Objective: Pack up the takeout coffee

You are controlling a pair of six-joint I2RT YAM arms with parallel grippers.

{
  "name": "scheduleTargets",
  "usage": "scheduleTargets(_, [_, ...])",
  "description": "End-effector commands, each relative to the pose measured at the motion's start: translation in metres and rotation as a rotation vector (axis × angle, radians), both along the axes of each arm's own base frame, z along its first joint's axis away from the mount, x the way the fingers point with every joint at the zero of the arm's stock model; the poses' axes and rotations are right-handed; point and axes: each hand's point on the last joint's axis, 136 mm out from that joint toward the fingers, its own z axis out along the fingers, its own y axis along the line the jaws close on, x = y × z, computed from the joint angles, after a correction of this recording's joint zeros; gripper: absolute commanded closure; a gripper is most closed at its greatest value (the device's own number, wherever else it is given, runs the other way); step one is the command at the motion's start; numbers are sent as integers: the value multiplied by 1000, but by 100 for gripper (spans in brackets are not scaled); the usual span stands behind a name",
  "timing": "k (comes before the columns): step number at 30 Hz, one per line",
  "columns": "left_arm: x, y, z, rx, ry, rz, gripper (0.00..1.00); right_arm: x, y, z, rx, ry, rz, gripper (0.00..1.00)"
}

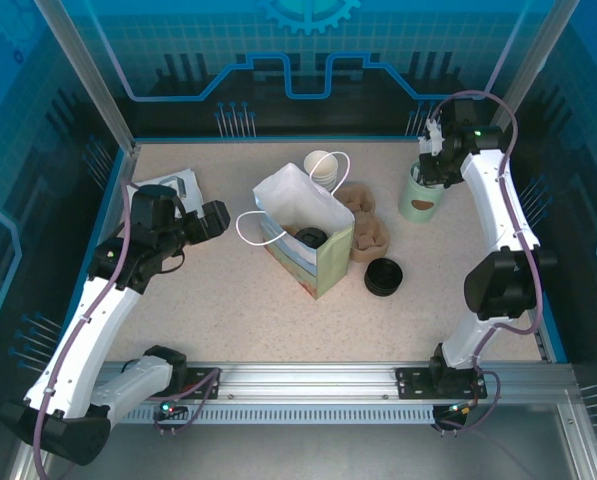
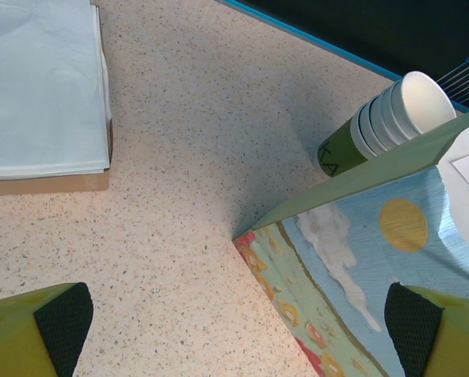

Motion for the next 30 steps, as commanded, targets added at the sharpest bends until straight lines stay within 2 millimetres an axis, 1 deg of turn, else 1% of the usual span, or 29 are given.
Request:
scheduleTargets(1, [-2, 4, -2, -2, 4, 21, 1, -5, 2, 21, -21, -31, 19, 91])
scheduleTargets(5, [-2, 5, -1, -2, 1, 23, 1, -13, 3, 41, -33, -67, 24, 93])
scheduleTargets(8, [-1, 4, 0, -4, -2, 23, 1, -21, 3, 57, -35, -93, 29, 93])
scheduleTargets(14, [0, 4, 0, -6, -5, 19, 1, -48, -1, 86, -43, -119, 14, 93])
scheduleTargets(18, [0, 3, 1, -7, -6, 18, 1, -72, 4, 116, -5, -182, 24, 92])
scheduleTargets(22, [-1, 3, 0, -13, -3, 18, 1, -103, 20, 150, 79, -277, 83, 92])
scheduleTargets(27, [-2, 2, 0, -26, 0, 22, 1, -143, 57, 196, 250, -425, 239, 93])
scheduleTargets(30, [-3, 2, 2, -34, -2, 25, 1, -165, 80, 217, 349, -475, 338, 93])
